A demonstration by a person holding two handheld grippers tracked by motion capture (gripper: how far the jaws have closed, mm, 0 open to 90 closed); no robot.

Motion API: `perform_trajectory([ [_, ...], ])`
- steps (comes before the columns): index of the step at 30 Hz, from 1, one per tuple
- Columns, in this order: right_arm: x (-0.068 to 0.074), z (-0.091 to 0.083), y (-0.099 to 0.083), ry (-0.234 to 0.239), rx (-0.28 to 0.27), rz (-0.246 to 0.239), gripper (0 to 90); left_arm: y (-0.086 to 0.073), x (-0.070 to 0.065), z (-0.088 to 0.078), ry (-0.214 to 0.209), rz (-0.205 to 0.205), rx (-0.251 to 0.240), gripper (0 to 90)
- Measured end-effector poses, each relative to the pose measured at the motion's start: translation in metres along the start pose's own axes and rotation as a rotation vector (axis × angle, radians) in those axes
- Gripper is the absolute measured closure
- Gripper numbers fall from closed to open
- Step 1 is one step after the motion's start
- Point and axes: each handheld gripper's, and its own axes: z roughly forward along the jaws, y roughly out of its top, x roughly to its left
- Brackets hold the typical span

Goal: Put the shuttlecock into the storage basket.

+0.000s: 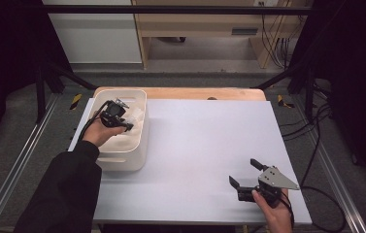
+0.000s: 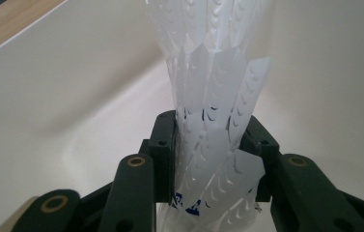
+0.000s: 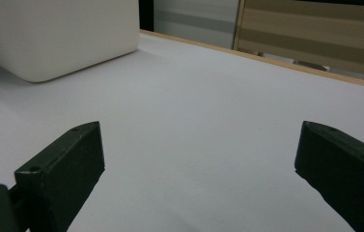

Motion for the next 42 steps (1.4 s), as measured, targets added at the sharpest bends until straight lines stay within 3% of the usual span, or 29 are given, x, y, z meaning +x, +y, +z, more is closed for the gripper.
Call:
perform_trajectory([
  [13,0.0000,0.0000,-0.0001,0.000,0.002,0.002,3.7,-0.0010,-0.0028,0.0031,-0.009,0.022,0.043,63.7],
  [42,0.0002,0.0004,-0.0003,0.001,0.004,0.001,3.7,-0.0015,-0.0044,0.0055,-0.022,0.031,0.061,63.7],
])
